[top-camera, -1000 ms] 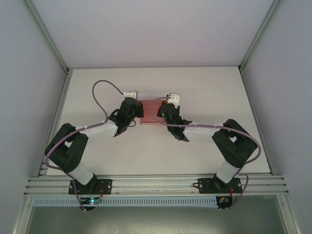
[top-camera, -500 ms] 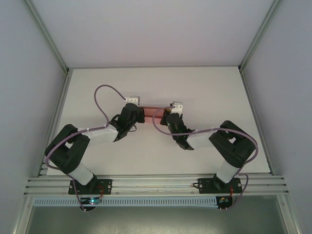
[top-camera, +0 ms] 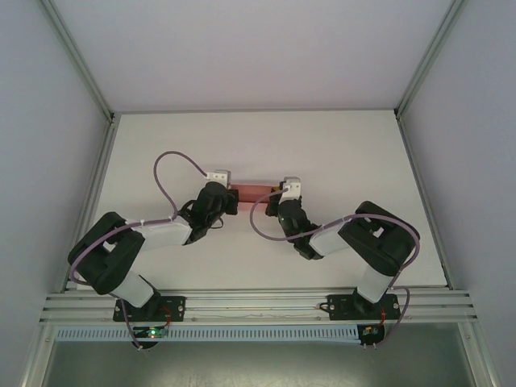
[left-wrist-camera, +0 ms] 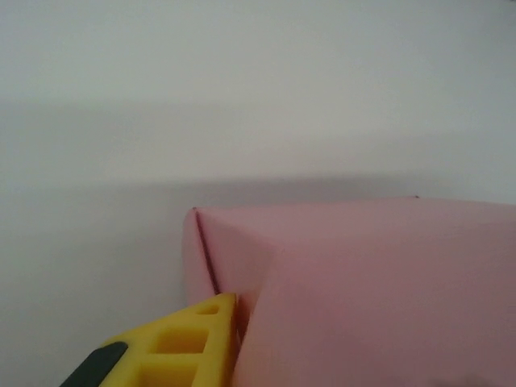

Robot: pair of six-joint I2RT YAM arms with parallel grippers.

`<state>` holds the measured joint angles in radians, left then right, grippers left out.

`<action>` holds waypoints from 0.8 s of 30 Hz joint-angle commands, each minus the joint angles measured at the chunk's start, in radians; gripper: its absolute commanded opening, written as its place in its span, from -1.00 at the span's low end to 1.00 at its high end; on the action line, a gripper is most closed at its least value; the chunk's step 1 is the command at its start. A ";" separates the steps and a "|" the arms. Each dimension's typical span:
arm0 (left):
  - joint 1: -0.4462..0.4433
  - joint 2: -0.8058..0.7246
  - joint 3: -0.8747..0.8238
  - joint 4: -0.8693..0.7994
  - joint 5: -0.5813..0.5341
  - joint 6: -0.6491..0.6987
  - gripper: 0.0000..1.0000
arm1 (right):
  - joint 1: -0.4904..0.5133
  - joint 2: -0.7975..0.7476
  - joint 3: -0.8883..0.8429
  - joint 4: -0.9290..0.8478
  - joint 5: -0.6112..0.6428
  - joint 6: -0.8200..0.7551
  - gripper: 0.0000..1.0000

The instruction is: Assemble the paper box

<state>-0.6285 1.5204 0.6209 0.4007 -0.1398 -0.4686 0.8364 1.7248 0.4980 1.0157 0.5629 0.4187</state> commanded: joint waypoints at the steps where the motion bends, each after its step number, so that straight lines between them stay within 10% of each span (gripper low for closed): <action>1: -0.023 -0.052 0.007 -0.138 -0.021 -0.015 -0.13 | 0.032 0.019 -0.008 -0.092 0.048 -0.007 -1.00; 12: -0.029 -0.266 0.010 -0.333 0.001 -0.003 1.00 | 0.057 0.018 -0.014 -0.123 0.119 -0.004 -1.00; 24: 0.026 -0.370 0.270 -0.856 -0.078 -0.264 1.00 | 0.131 0.046 0.013 -0.105 0.221 -0.138 -0.99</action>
<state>-0.6384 1.1297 0.8402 -0.2638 -0.1883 -0.6239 0.9520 1.7336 0.5049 0.9768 0.7563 0.3248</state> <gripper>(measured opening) 0.998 0.049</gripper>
